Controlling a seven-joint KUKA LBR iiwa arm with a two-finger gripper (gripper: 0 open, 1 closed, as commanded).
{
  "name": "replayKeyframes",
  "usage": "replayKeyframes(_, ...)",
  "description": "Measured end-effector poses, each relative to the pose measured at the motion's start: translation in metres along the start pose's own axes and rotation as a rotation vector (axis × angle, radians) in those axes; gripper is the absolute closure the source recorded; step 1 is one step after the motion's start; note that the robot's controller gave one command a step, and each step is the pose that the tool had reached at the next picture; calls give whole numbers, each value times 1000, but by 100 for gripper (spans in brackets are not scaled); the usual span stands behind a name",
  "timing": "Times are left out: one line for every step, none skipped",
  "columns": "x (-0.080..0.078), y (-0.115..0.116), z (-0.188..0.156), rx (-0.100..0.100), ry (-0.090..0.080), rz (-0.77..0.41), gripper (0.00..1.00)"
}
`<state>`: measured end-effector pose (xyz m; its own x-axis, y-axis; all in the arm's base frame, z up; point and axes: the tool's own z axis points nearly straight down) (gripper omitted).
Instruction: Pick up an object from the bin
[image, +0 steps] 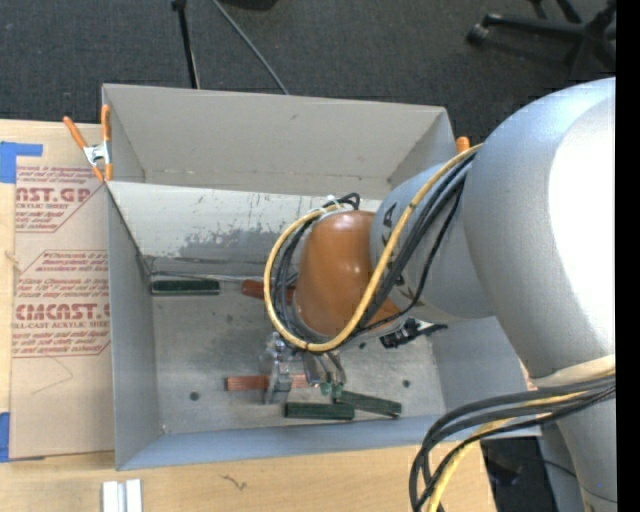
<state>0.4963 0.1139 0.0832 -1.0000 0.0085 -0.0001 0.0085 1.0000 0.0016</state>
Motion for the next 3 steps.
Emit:
replayKeyframes(-1, 1, -72, -1, -6, 0, 100)
replayKeyframes(-1, 2, -85, 0, -1, -1, 100)
replayKeyframes(-2, 3, -104, 0, -2, -2, 100)
